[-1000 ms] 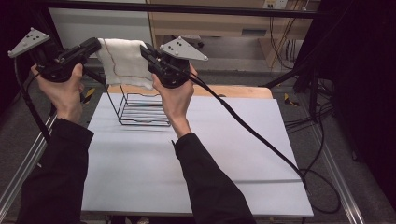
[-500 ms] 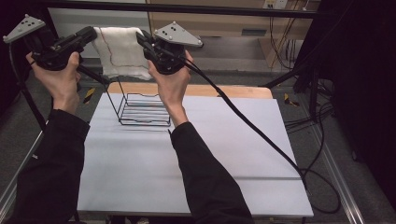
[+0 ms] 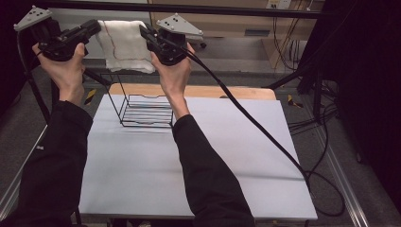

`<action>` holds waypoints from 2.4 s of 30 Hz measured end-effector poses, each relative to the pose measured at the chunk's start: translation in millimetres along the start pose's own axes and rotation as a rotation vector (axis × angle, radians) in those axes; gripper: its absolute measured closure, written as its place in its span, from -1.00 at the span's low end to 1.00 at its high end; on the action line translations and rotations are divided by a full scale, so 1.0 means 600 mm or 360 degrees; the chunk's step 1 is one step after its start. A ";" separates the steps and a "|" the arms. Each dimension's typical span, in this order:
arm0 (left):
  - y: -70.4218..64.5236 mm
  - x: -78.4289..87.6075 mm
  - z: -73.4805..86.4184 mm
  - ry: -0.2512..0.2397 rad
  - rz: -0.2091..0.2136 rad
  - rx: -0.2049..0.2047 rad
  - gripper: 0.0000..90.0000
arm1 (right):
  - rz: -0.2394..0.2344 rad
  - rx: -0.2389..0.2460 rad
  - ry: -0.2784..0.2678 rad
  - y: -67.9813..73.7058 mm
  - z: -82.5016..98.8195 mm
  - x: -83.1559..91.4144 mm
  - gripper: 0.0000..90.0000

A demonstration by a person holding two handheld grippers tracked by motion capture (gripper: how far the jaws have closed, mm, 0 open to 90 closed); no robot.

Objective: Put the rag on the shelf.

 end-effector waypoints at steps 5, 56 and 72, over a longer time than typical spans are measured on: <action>0.008 -0.013 0.006 0.0025 -0.0013 -0.0005 0.87 | 0.0006 -0.0014 0.0027 -0.011 0.010 -0.012 0.85; 0.032 -0.031 0.132 0.0204 -0.0006 -0.0001 0.87 | 0.0015 -0.0057 0.0262 -0.039 0.139 -0.029 0.85; 0.021 -0.004 0.143 0.0204 0.0044 -0.0017 0.87 | -0.0012 -0.0030 0.0271 -0.024 0.145 -0.008 0.84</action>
Point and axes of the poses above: each handheld gripper's, and its own axes: x roughly backward along the jaws, z roughly out of its underside, y roughly to its left, the point moved 8 cm from there along -x, roughly forward along the jaws, and after that the axes turned 3 degrees about -y, right-handed, at the moved point
